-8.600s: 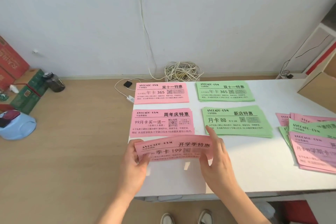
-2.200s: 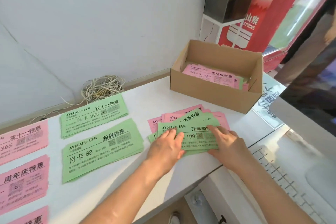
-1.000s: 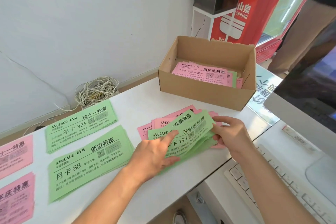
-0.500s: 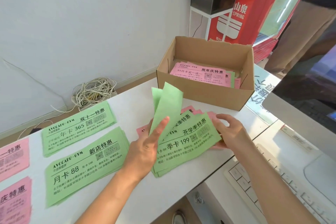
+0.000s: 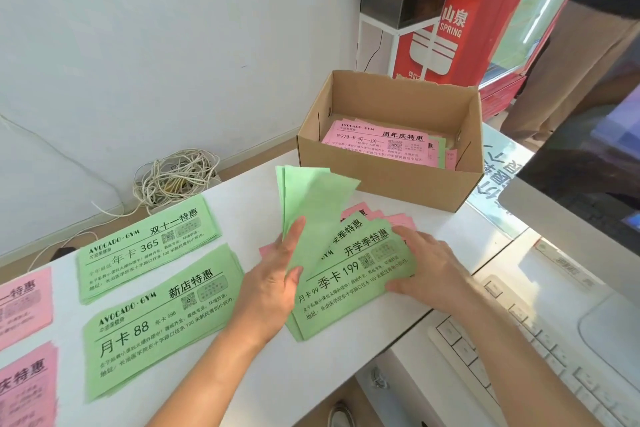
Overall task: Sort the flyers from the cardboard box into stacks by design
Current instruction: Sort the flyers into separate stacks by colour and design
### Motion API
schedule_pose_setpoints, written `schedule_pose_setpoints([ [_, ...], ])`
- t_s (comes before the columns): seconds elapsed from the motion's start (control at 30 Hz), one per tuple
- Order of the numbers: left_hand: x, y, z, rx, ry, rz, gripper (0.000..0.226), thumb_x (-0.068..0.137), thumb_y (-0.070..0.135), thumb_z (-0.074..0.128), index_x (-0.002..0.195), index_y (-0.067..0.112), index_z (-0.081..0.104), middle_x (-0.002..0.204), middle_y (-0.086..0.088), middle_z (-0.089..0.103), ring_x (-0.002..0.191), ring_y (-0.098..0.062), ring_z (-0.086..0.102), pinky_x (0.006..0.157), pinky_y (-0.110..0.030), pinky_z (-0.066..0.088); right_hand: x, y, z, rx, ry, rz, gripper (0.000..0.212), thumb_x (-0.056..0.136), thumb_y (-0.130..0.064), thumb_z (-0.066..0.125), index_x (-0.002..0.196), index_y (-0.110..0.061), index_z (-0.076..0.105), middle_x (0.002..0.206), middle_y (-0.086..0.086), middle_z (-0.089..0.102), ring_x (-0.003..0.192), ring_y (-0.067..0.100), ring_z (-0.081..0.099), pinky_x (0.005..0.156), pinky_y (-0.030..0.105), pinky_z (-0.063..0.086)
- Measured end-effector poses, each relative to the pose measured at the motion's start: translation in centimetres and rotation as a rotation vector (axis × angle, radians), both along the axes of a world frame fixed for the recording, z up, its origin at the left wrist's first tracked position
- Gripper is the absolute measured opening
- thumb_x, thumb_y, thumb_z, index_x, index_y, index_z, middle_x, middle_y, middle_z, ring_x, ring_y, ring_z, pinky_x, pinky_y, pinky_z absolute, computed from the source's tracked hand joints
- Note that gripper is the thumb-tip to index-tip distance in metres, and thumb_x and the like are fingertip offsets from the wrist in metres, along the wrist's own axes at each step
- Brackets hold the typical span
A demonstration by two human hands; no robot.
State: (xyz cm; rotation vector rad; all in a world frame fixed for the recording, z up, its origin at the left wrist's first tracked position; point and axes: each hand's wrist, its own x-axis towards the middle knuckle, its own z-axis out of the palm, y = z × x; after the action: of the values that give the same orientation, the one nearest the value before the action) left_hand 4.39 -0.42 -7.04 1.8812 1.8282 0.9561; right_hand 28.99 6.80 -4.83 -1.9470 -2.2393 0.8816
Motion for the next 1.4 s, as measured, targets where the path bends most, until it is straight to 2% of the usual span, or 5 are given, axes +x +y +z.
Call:
schedule_pose_setpoints([
  [0.27, 0.0, -0.3, -0.3, -0.061, 0.38, -0.165, 0.04, 0.087, 0.059, 0.043, 0.113, 0.038, 0.065, 0.063, -0.001, 0.059, 0.052, -0.02, 0.06, 0.051, -0.026, 0.051, 0.1, 0.0, -1.1, 0.109, -0.005, 0.077, 0.076, 0.076, -0.033, 0.073, 0.142, -0.034, 0.036, 0.136, -0.006, 0.043, 0.122, 0.017, 0.039, 0.1, 0.028, 0.036],
  [0.47, 2.1, -0.9, 0.6, -0.322, 0.653, -0.205, 0.067, 0.084, 0.068, 0.047, 0.137, 0.031, 0.033, 0.11, -0.005, 0.06, 0.102, -0.03, 0.058, 0.088, -0.035, 0.046, 0.4, 0.6, 0.4, 0.029, 0.326, -0.094, 0.051, 0.075, -0.039, 0.078, 0.121, -0.034, 0.058, 0.11, -0.01, 0.054, 0.104, 0.01, 0.051, 0.089, 0.026, 0.04],
  [0.93, -0.2, -0.3, 0.5, -0.176, 0.031, 0.016, 0.01, 0.088, 0.02, 0.064, 0.087, 0.021, 0.054, 0.046, 0.008, 0.044, 0.05, -0.002, 0.046, 0.05, -0.014, 0.029, 0.3, 1.3, -1.4, -0.013, 0.515, -0.441, 0.029, 0.082, -0.011, 0.071, 0.109, -0.02, 0.066, 0.076, 0.002, 0.073, 0.074, 0.02, 0.069, 0.067, 0.029, 0.046],
  [1.13, 0.0, -0.5, 0.6, -0.152, 0.16, -0.087, 0.046, 0.094, 0.025, 0.049, 0.126, 0.054, 0.032, 0.057, 0.001, 0.044, 0.051, -0.011, 0.045, 0.058, -0.026, 0.037, -0.2, 1.7, -0.3, -0.066, 0.765, -0.542, 0.017, 0.08, -0.004, 0.074, 0.096, -0.008, 0.068, 0.057, 0.004, 0.065, 0.042, 0.01, 0.059, 0.043, 0.014, 0.039],
  [1.4, 1.8, -1.0, 1.7, -0.286, 0.452, -0.184, 0.051, 0.082, 0.063, 0.056, 0.118, 0.032, 0.037, 0.082, 0.003, 0.053, 0.073, -0.018, 0.051, 0.075, -0.029, 0.046, -2.0, 2.1, 0.7, 0.02, 0.878, -0.563, 0.015, 0.08, -0.016, 0.076, 0.091, -0.008, 0.069, 0.065, 0.01, 0.066, 0.037, 0.005, 0.05, 0.039, 0.016, 0.04],
])
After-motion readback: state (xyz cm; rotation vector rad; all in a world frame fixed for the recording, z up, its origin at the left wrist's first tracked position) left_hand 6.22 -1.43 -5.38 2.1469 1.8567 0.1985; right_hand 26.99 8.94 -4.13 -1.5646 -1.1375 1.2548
